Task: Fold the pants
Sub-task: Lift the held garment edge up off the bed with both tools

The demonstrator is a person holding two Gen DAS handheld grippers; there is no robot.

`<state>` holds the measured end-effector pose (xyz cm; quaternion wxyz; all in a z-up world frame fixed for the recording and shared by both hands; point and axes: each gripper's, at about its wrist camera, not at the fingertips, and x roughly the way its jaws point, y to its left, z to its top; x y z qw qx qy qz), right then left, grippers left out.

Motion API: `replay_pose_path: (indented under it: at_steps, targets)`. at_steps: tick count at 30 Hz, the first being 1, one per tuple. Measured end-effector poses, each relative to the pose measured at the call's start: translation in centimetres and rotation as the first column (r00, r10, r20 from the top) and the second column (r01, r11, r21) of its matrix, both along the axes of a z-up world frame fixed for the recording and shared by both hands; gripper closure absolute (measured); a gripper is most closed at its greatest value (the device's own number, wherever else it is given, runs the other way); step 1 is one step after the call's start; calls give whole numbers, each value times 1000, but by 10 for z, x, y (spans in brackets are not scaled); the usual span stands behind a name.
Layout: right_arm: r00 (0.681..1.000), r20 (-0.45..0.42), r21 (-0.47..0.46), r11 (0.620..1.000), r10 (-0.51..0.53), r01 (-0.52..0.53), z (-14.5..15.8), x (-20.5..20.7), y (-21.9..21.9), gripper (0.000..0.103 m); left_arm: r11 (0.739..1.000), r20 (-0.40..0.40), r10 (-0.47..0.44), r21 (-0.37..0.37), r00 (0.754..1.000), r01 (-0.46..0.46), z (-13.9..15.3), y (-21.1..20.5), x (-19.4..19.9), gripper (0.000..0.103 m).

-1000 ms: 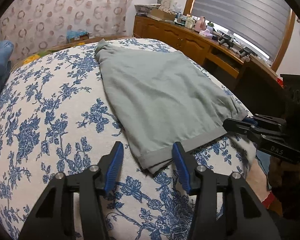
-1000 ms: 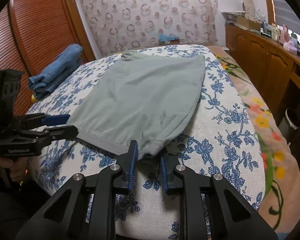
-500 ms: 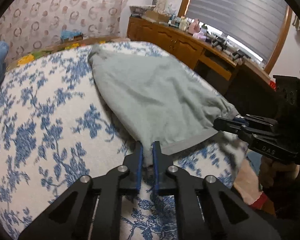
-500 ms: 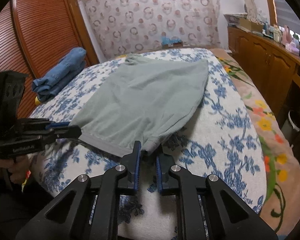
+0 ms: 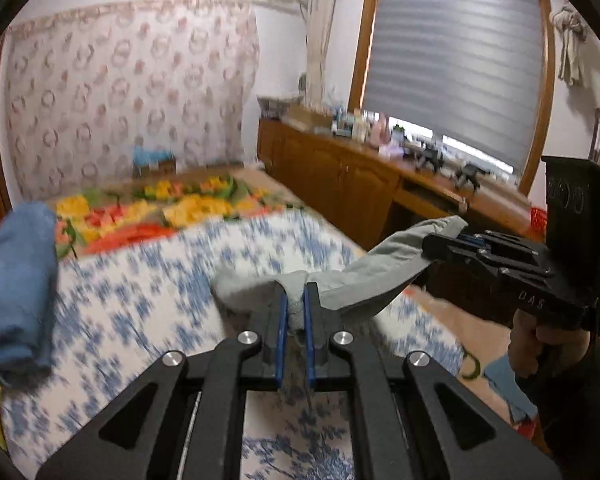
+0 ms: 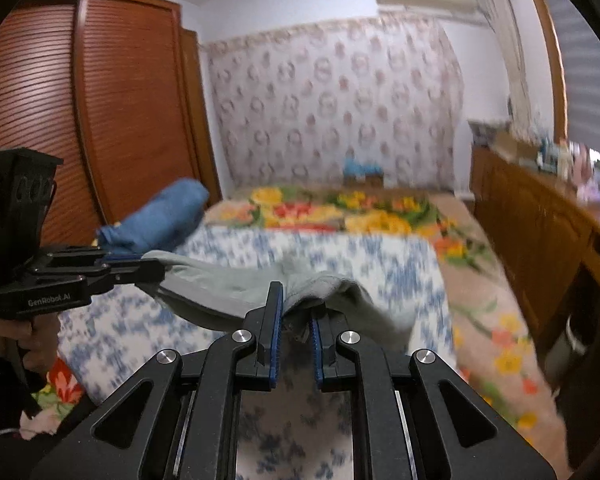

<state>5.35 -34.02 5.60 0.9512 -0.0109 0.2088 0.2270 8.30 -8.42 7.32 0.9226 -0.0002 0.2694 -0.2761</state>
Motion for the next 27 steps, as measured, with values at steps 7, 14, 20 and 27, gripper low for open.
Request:
replay_pose_path:
  at_steps: [7, 14, 20, 27]
  targets:
    - [991, 115, -6, 998, 62, -62, 61, 5, 17, 93, 999, 117, 42, -11, 992, -41, 55, 19, 5, 100]
    - [993, 35, 8, 993, 114, -114, 69, 68, 36, 94, 993, 123, 114, 16, 986, -117, 57, 37, 56, 100]
    - [990, 55, -7, 992, 126, -126, 78, 110, 65, 94, 978, 195, 189, 50, 962, -202, 75, 48, 86, 99]
    - [985, 20, 46, 983, 174, -175, 70, 108, 67, 94, 973, 146, 189, 108, 971, -205, 45, 60, 69, 99]
